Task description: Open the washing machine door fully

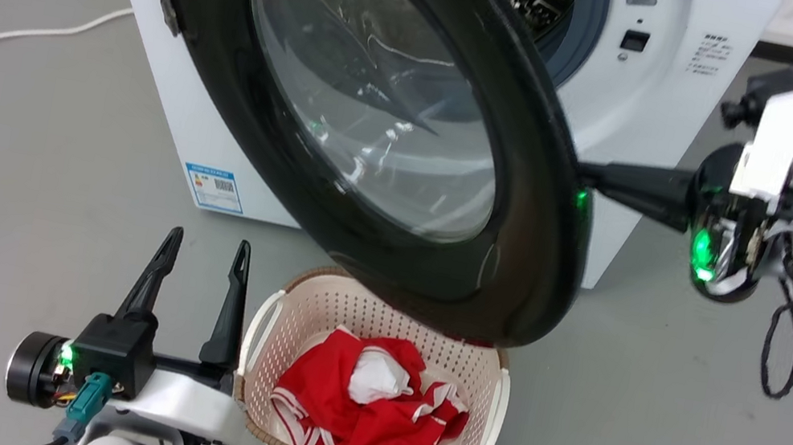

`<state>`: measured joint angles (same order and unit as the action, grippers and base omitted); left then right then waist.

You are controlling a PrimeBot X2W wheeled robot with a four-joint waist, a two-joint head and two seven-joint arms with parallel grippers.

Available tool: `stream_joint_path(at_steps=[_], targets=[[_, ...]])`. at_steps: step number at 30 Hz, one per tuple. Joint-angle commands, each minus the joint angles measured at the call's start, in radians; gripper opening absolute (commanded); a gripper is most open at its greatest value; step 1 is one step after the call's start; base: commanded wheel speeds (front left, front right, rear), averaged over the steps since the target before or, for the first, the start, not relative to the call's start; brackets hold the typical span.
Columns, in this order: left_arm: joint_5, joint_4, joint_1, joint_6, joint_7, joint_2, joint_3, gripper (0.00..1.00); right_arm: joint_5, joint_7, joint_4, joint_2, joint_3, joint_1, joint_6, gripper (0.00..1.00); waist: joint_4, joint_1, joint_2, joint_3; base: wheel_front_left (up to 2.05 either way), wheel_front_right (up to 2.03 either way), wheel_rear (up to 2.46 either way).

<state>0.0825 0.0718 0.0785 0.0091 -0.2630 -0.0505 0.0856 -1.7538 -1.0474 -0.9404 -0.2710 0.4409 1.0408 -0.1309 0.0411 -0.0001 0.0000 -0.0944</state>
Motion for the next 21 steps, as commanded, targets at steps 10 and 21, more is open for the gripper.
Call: stream_joint_path(at_steps=[10, 21], targets=[[0.007, 0.000, -0.048, -0.003, -0.003, 0.000, -0.008, 1.00, -0.053, -0.059, 0.163, 0.025, 0.048, -0.162, 0.000, 0.00, -0.010, 0.0001, 0.0000, 0.057, 0.00, 0.00, 0.00], [0.013, 0.004, -0.055, -0.003, -0.003, 0.000, -0.001, 1.00, -0.111, -0.019, 0.366, 0.057, 0.140, -0.290, 0.000, 0.00, -0.010, 0.0001, 0.0000, 0.074, 0.00, 0.00, 0.00]])
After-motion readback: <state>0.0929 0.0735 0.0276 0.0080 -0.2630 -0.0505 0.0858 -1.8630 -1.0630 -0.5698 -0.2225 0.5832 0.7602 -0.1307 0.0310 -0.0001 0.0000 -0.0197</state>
